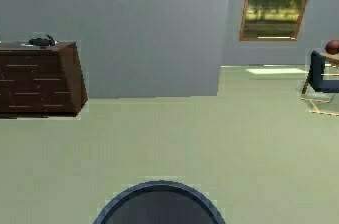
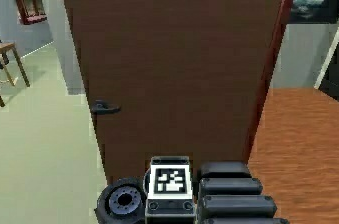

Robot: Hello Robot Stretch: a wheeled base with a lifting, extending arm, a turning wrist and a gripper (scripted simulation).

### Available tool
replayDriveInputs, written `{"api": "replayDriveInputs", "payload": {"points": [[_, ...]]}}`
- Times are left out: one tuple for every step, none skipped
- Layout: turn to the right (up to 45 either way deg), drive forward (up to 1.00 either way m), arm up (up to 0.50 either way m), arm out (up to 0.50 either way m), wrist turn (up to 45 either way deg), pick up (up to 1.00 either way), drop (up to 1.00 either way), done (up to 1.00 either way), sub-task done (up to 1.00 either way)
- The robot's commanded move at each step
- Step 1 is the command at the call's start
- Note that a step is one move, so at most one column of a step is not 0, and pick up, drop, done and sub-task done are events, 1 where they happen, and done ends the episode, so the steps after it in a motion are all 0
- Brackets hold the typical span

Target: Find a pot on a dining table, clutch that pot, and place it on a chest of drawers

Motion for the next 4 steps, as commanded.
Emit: {"api": "replayDriveInputs", "payload": {"points": [[0.0,0.3,0.0,0.0,0.0,0.0,0.0,0.0,0.0],[-45.0,0.0,0.0,0.0,0.0,0.0,0.0,0.0,0.0],[-6.0,0.0,0.0,0.0,0.0,0.0,0.0,0.0,0.0],[0.0,1.0,0.0,0.0,0.0,0.0,0.0,0.0,0.0]]}}
